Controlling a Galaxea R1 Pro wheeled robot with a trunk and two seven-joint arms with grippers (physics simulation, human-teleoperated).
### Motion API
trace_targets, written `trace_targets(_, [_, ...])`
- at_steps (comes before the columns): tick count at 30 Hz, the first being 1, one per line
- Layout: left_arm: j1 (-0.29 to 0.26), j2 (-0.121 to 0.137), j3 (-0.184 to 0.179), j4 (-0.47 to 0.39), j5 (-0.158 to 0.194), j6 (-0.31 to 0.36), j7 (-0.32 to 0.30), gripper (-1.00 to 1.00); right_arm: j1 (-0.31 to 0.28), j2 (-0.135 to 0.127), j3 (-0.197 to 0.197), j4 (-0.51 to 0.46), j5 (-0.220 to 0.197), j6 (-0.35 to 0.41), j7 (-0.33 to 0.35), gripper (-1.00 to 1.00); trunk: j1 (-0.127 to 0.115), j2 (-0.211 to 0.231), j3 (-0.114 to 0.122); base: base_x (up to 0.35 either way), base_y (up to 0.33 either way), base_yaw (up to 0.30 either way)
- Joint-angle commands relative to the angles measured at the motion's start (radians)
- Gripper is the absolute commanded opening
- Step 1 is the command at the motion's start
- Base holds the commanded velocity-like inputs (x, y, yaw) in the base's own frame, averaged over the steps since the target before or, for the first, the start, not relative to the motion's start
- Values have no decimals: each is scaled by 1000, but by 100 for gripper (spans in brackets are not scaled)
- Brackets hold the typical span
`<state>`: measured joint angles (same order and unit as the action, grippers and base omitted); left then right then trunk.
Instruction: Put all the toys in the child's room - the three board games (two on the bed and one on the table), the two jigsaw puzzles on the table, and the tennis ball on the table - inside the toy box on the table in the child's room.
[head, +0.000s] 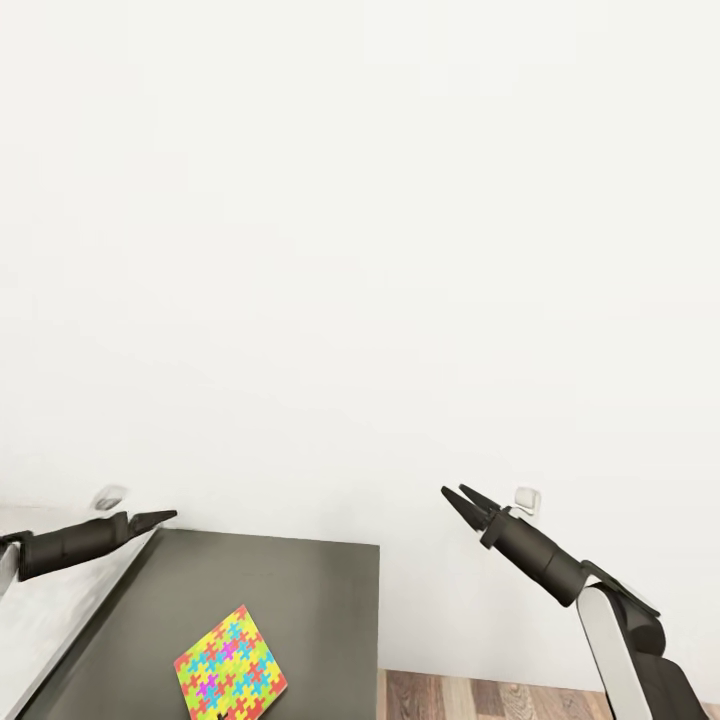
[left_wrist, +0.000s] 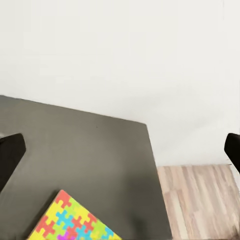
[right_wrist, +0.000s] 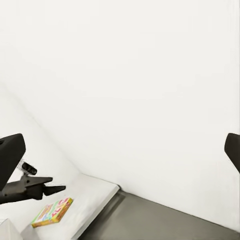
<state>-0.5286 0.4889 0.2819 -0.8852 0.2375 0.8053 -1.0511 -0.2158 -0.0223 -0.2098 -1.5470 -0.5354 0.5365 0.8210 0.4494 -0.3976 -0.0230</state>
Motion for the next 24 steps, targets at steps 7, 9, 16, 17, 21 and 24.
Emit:
trace_targets(7, [-6, -55, -1, 0, 3, 36, 321, 100, -2, 0, 4, 2, -7, 12, -58, 100, 1, -2, -2, 0, 0, 0])
trace_targets(9, [-7, -77, -2, 0, 2, 41, 434, 100, -2, 0, 7, 4, -8, 17, -81, 100, 1, -2, -2, 0, 0, 0])
trace_targets(16, [-8, -114, -7, 8, 3, 43, 618, 100, -3, 2, 20, 15, -7, 74, -161, 100, 1, -2, -2, 0, 0, 0])
trace_targets(17, [-8, -117, -11, 10, 3, 43, 632, 100, -3, 2, 26, 15, -6, 86, -177, 100, 1, -2, -2, 0, 0, 0])
trace_targets(21, [-8, -128, -48, 28, 3, 42, 672, 100, -2, 2, 59, 11, -4, 162, -259, 100, 1, -2, -2, 0, 0, 0])
trace_targets(24, [-8, -130, -78, 44, 3, 42, 683, 100, -2, 3, 80, 12, -4, 202, -311, 100, 1, -2, -2, 0, 0, 0])
